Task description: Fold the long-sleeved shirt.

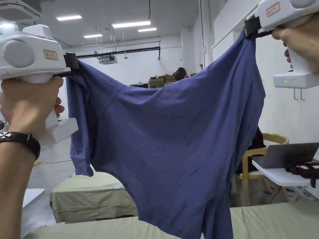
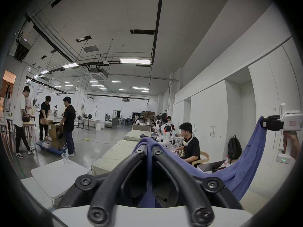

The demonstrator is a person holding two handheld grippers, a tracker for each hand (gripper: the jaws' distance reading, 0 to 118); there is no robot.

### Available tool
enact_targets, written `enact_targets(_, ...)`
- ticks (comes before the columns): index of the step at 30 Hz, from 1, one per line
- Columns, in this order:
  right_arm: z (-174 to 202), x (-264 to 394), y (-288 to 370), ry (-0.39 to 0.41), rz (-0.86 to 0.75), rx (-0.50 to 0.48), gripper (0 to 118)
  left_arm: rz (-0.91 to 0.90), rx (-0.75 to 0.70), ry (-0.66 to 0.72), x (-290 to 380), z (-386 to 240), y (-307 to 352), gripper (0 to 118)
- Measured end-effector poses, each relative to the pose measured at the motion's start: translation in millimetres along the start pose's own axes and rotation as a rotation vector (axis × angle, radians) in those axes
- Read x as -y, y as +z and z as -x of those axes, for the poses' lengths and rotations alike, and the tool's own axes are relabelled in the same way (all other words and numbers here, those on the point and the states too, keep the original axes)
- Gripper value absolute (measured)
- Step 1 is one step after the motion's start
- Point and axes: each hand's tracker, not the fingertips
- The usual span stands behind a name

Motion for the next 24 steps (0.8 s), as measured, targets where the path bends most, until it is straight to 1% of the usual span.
enact_targets(4,2,8,-27,-0.007,0.003,-0.001,10,0.002,-0.008,0.004,12,1,-19,4)
enact_targets(8,11,20,-48,0.021,0.013,-0.006,10,0.012,-0.017,0.002,27,3,-34,4)
enact_targets(10,14,30,-58,0.017,0.024,-0.016,10,0.029,-0.025,-0.01,36,3,-41,4)
enact_targets(19,29,116,-88,-0.007,0.15,-0.069,10,0.128,-0.032,0.02,101,12,-39,4)
enact_targets(21,32,137,-88,0.003,0.199,-0.083,10,0.16,-0.035,0.034,116,14,-37,4)
enact_targets(24,36,157,-83,0.008,0.221,-0.097,10,0.194,-0.038,0.037,135,16,-29,4)
